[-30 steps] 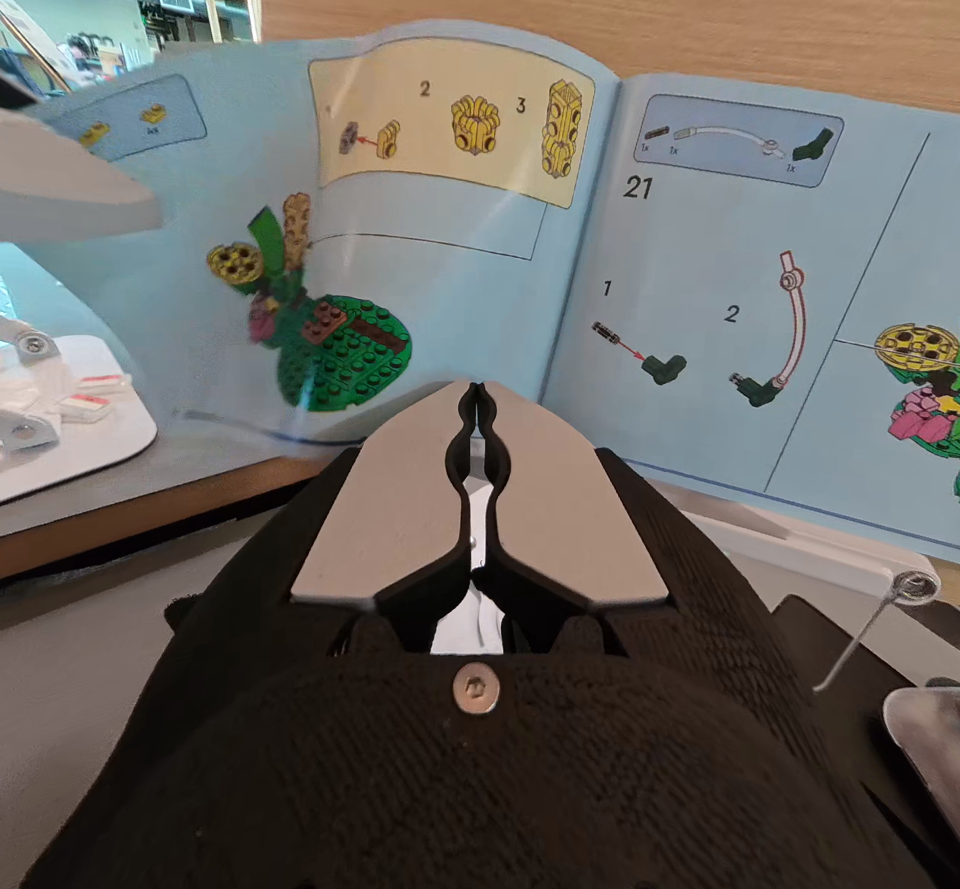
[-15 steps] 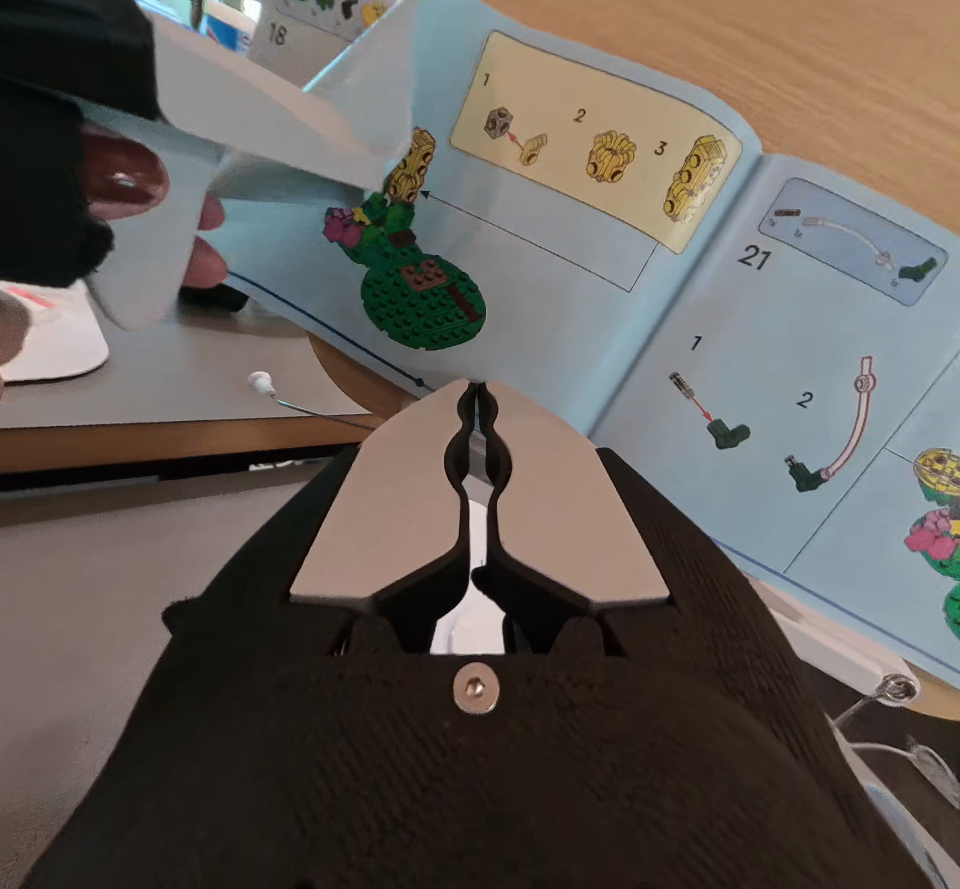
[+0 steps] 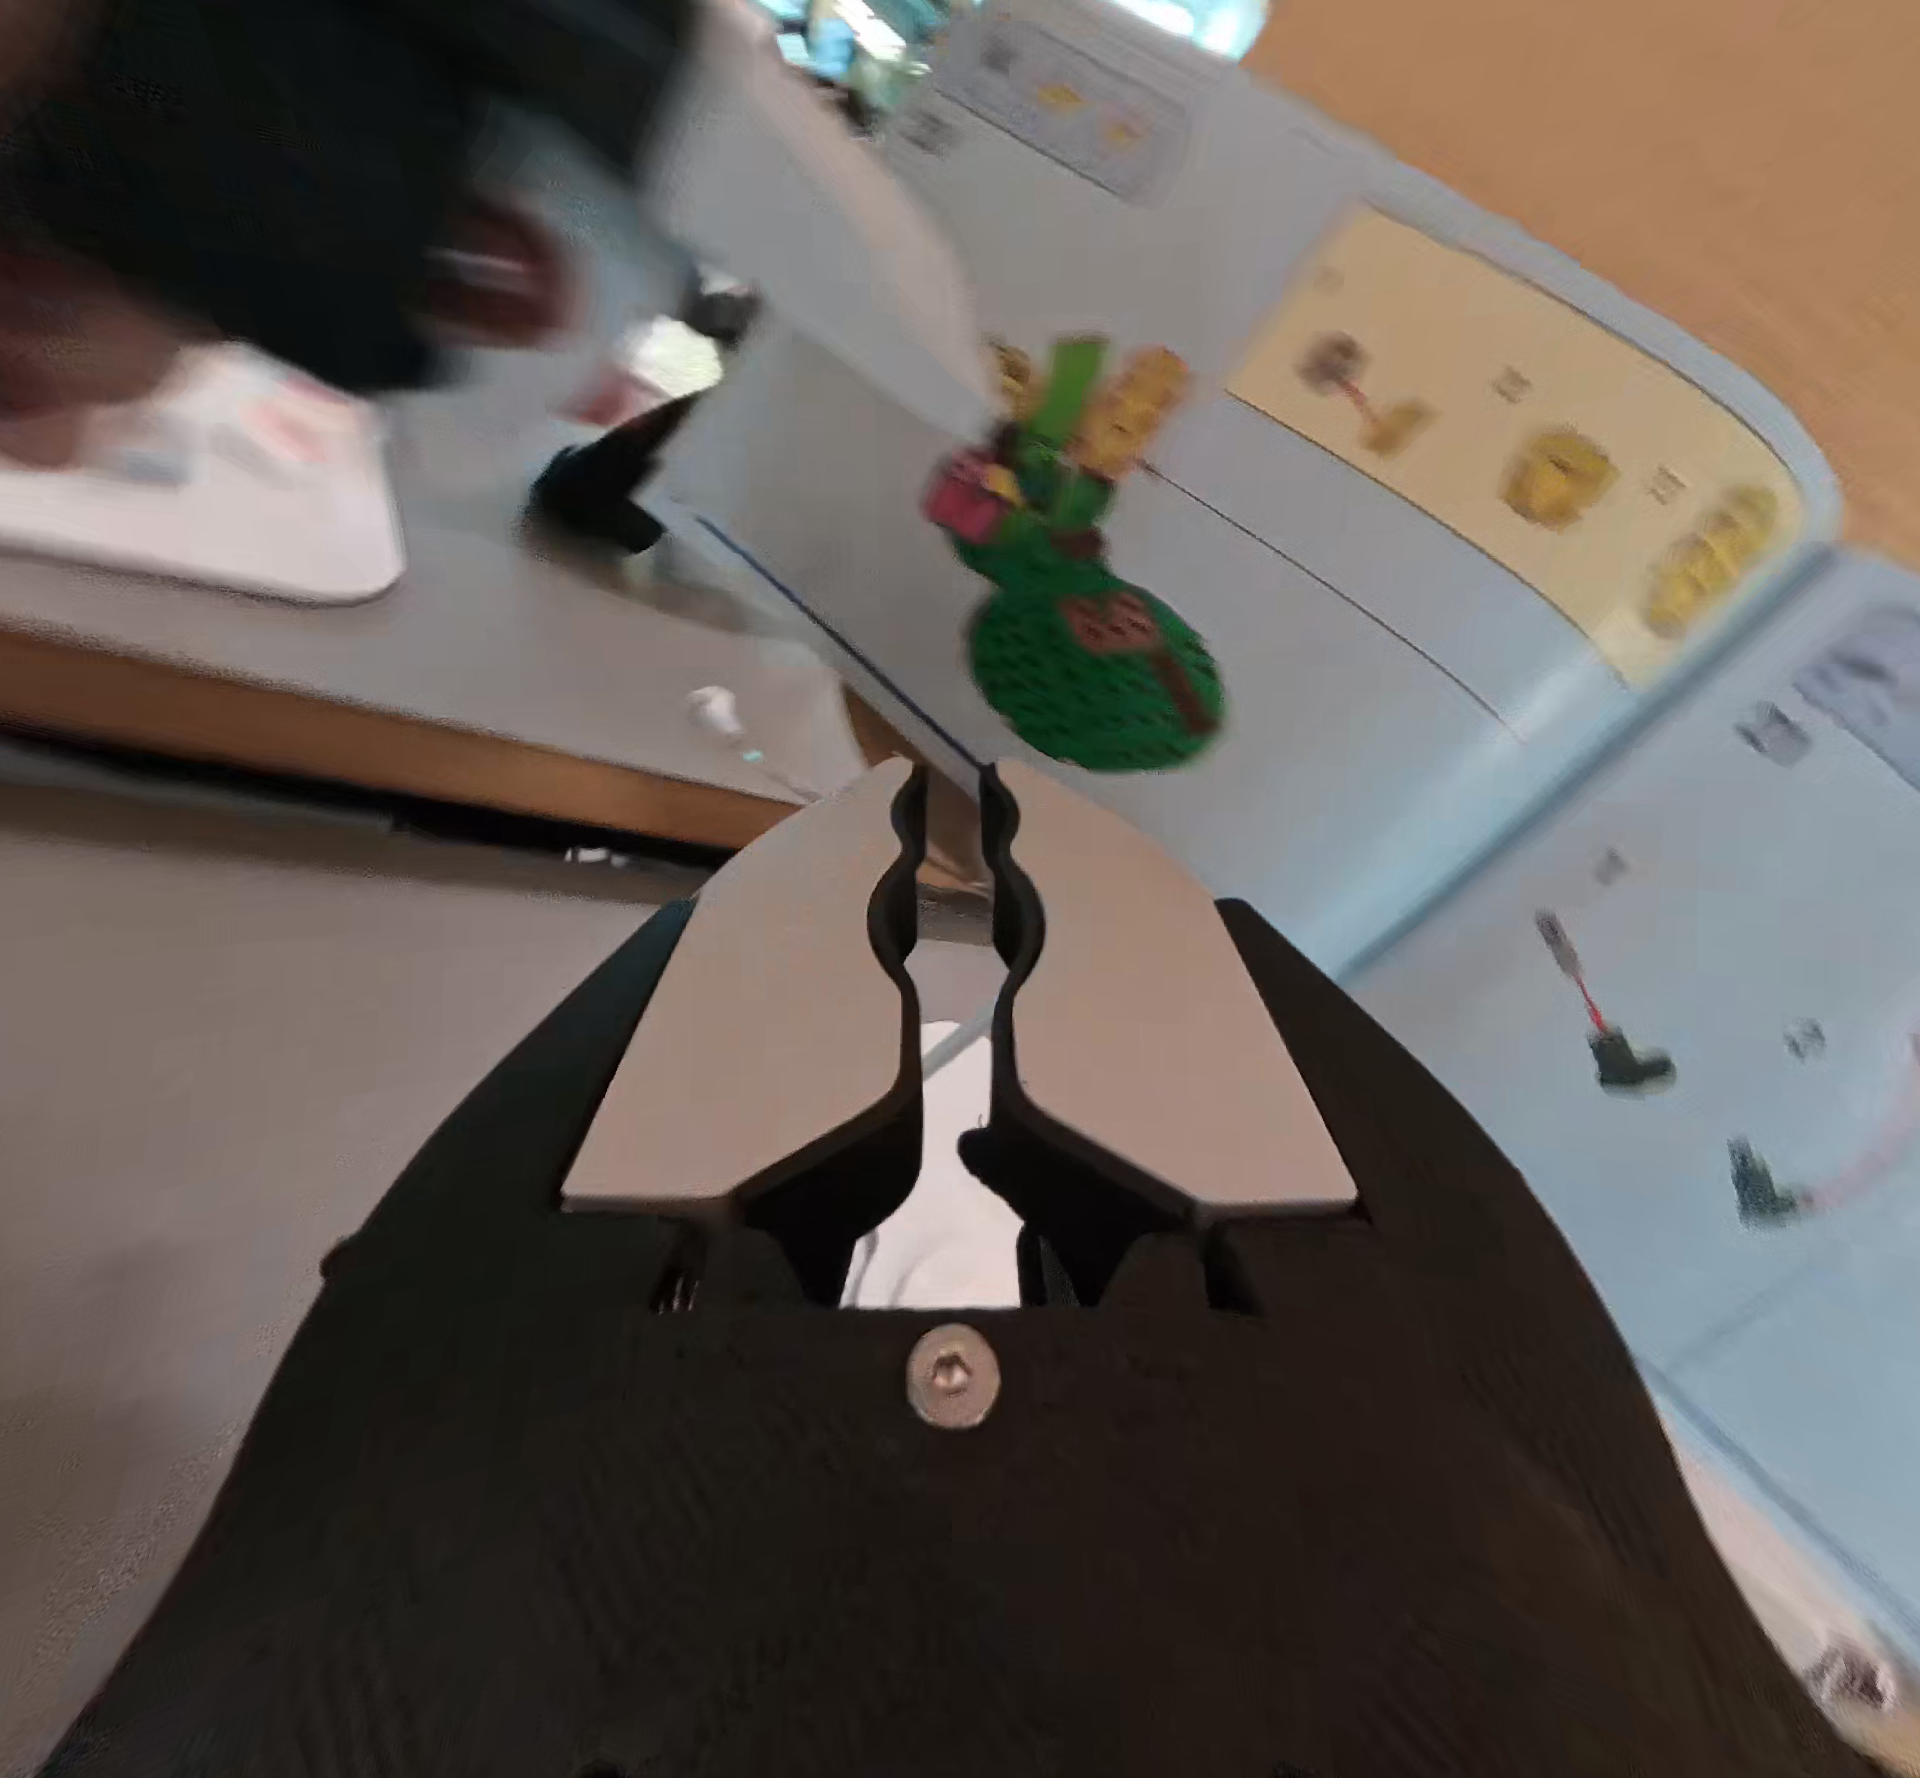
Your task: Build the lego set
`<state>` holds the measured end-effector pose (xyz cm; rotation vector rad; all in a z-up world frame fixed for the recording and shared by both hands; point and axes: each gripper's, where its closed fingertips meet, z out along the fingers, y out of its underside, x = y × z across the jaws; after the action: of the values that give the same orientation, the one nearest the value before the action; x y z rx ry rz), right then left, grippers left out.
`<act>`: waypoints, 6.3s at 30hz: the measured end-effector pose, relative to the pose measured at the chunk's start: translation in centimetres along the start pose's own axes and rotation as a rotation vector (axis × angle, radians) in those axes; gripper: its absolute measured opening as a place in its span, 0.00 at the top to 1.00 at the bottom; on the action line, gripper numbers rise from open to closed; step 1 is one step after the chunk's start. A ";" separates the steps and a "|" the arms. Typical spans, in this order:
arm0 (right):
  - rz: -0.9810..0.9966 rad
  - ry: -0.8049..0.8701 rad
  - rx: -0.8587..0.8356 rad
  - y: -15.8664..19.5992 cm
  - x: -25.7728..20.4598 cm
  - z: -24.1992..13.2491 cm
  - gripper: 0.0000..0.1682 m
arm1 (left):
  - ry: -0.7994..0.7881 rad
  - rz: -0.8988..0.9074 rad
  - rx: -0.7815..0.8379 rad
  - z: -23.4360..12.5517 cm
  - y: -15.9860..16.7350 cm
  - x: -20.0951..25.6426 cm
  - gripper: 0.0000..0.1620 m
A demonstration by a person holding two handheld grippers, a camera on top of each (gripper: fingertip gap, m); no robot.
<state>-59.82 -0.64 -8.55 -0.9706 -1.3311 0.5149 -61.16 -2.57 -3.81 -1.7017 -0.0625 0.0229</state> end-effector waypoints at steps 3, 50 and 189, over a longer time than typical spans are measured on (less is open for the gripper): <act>-0.294 -0.117 0.025 0.1 -3.2 -0.2 0.86 | -0.040 -0.076 0.032 1.8 0.7 -1.7 1.00; -0.502 0.009 0.049 0.4 -2.9 0.2 0.81 | 0.064 -0.209 0.108 3.3 1.0 -1.9 1.00; -0.185 0.897 -0.234 11.4 3.6 -58.1 1.00 | 0.213 0.434 0.338 -14.2 14.2 26.3 1.00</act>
<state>-1.18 -8.54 -12.88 -1.0697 -0.6520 -0.2290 -33.74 -17.07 -15.43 -1.3443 0.4475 0.1662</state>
